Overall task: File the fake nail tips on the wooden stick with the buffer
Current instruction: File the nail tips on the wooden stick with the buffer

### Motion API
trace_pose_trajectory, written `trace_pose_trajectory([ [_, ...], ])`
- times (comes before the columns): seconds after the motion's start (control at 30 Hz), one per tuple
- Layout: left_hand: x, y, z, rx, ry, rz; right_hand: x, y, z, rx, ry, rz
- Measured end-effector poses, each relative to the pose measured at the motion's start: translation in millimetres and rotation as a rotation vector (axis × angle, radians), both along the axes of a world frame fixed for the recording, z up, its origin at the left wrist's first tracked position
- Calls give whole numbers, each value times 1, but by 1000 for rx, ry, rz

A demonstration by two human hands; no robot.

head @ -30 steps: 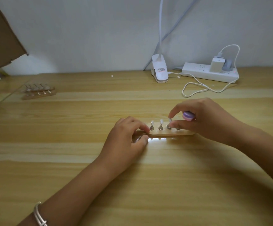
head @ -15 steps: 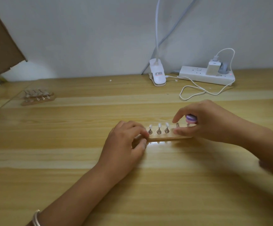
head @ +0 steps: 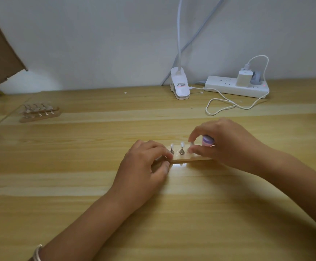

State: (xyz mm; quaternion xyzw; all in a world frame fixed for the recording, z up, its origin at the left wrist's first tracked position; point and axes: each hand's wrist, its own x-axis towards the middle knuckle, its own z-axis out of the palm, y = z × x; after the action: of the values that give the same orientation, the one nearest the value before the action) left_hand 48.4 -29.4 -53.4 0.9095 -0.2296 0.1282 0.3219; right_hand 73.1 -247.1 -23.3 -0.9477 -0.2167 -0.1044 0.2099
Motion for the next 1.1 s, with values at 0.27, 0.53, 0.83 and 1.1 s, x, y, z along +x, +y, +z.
trace_pose_trajectory([
  [0.27,-1,1,0,10,6,-5,1,-4,4,-13,33,31],
  [0.53,0,-1,0,6,14,5,11,6,0,-77,-10,52],
  [0.83,3,-1,0,18,35,9,14,2,-5,31,78,77],
  [1.1,2,0,-1,49,20,-7,12,-3,0,-61,24,88],
])
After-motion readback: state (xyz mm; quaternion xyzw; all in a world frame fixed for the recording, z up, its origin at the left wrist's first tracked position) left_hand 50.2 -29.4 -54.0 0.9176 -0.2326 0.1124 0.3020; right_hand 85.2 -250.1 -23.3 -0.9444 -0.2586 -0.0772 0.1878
